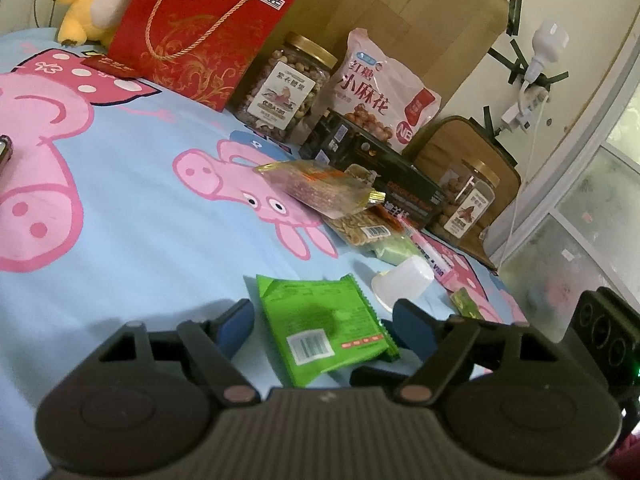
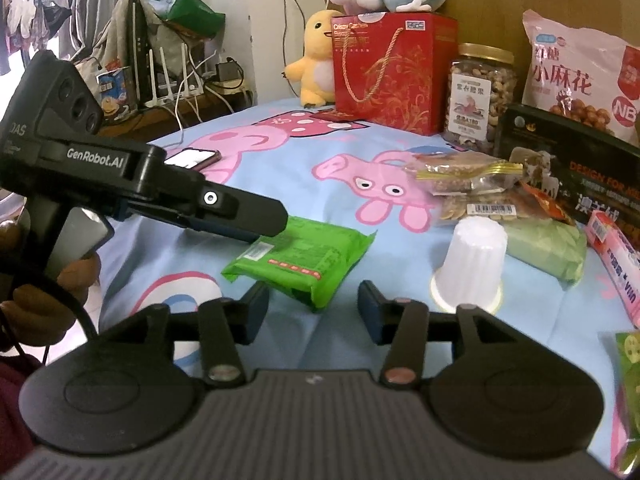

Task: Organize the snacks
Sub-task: 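Grasp the green snack pack with the left tool, then carry the green pack into the black box and open the left tool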

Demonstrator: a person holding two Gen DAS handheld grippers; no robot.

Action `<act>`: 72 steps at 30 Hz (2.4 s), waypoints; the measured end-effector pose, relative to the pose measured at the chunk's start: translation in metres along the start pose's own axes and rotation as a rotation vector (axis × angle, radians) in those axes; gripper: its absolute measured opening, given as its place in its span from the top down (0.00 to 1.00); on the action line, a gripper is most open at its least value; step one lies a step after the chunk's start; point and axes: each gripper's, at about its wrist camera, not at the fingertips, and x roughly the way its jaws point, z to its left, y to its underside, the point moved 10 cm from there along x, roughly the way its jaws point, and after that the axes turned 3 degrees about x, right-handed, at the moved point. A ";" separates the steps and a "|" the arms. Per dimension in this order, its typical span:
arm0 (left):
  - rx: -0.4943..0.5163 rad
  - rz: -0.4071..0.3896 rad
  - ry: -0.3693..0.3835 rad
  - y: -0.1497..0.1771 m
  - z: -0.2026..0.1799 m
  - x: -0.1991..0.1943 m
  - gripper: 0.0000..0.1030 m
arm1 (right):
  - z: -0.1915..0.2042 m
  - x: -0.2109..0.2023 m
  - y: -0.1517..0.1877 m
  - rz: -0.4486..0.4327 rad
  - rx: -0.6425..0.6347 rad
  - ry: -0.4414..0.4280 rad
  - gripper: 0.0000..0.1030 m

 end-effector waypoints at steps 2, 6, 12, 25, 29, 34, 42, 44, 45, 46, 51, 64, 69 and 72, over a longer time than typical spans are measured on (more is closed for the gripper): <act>0.003 0.000 0.000 0.000 -0.001 0.001 0.23 | 0.000 0.000 0.000 0.000 -0.002 0.001 0.49; 0.009 0.000 -0.002 0.002 -0.003 0.002 0.23 | 0.001 0.000 0.000 0.001 -0.008 0.001 0.49; 0.008 0.000 -0.002 0.002 -0.003 0.002 0.23 | 0.001 0.000 -0.001 0.001 -0.009 0.002 0.49; 0.024 0.005 -0.004 0.002 -0.007 0.004 0.29 | 0.010 0.008 -0.003 0.009 -0.041 -0.021 0.48; 0.020 0.004 -0.017 0.000 -0.004 0.005 0.39 | 0.008 0.007 -0.004 0.004 -0.030 -0.015 0.52; 0.032 -0.012 -0.011 -0.009 -0.011 0.006 0.40 | 0.002 -0.003 -0.013 -0.055 -0.008 0.007 0.57; 0.120 -0.057 0.007 -0.046 -0.042 0.016 0.40 | -0.013 -0.019 -0.037 -0.128 -0.018 0.068 0.57; 0.150 -0.063 0.012 -0.059 -0.053 0.024 0.40 | -0.021 -0.025 -0.047 -0.158 -0.025 0.091 0.57; 0.159 -0.062 0.015 -0.064 -0.057 0.029 0.40 | -0.025 -0.027 -0.052 -0.173 -0.028 0.103 0.57; 0.167 -0.060 0.022 -0.071 -0.062 0.035 0.40 | -0.030 -0.030 -0.057 -0.188 -0.031 0.117 0.57; 0.245 -0.083 0.032 -0.108 -0.090 0.068 0.40 | -0.065 -0.038 -0.084 -0.252 -0.045 0.210 0.57; 0.268 -0.079 0.035 -0.180 -0.115 0.196 0.40 | -0.192 -0.016 -0.139 -0.283 0.101 0.332 0.57; 0.246 -0.021 0.025 -0.183 -0.112 0.236 0.35 | -0.228 -0.004 -0.139 -0.249 0.140 0.406 0.57; 0.256 0.001 -0.008 -0.181 -0.110 0.244 0.34 | -0.247 -0.003 -0.134 -0.222 0.158 0.510 0.49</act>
